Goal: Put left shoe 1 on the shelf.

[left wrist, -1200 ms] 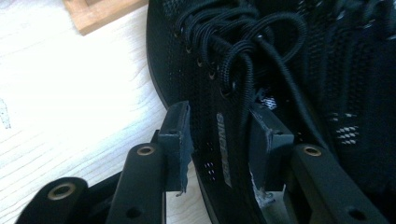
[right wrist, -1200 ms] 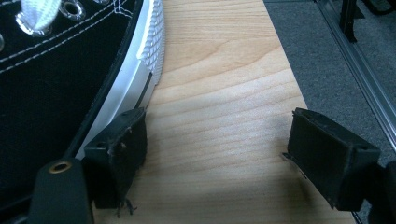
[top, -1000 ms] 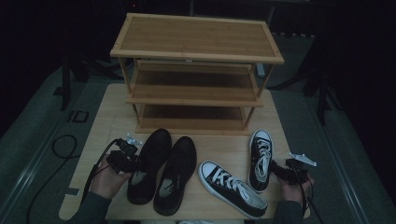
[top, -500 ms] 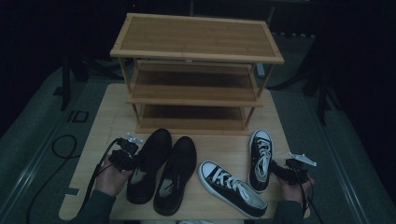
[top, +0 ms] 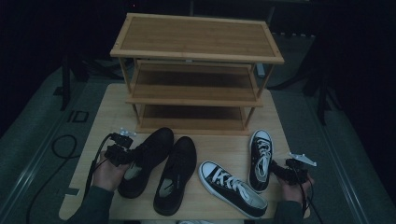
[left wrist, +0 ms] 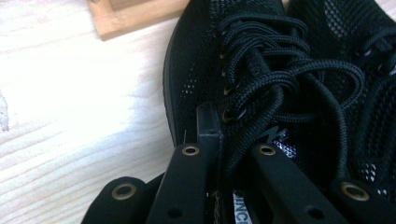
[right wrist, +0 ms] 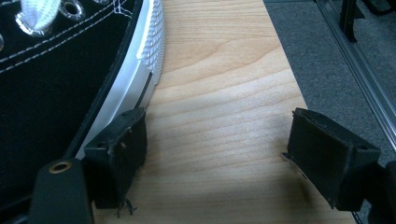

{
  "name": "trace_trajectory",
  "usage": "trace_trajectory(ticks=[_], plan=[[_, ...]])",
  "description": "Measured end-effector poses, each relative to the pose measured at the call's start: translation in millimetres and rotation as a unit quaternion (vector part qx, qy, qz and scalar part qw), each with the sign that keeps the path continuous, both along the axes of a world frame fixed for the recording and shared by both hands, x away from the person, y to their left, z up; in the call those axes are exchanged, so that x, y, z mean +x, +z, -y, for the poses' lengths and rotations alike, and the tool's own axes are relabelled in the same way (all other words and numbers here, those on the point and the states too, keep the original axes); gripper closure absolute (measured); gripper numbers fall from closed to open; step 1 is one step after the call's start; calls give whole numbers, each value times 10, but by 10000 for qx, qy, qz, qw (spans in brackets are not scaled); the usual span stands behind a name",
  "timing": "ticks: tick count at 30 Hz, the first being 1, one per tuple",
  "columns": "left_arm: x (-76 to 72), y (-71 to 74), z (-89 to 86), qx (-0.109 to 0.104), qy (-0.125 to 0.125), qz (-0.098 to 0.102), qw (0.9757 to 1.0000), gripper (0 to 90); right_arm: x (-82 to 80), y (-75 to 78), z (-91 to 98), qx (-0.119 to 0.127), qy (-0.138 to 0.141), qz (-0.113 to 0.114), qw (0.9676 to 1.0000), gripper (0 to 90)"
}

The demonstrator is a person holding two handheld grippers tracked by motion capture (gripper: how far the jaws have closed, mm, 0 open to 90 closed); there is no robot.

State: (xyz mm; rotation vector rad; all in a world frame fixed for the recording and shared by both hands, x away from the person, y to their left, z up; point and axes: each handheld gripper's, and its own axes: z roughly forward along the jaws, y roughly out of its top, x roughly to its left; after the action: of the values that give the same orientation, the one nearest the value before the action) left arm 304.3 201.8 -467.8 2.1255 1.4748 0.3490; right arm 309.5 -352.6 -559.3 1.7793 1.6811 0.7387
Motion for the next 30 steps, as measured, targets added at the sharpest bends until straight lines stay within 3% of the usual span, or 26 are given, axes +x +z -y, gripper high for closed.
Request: trace_trajectory(ticks=[11, 18, 30], plan=[[156, 139, 36, -185, 124, 235, 9995, 885, 1, 0, 1, -5, 3, 3, 10000, 196], [336, 128, 88, -329, 291, 334, 9985, 884, 2, 0, 1, -4, 4, 5, 10000, 196], [621, 117, 269, -241, 572, 466, 9970, 884, 3, 0, 2, -5, 4, 5, 10000, 196]])
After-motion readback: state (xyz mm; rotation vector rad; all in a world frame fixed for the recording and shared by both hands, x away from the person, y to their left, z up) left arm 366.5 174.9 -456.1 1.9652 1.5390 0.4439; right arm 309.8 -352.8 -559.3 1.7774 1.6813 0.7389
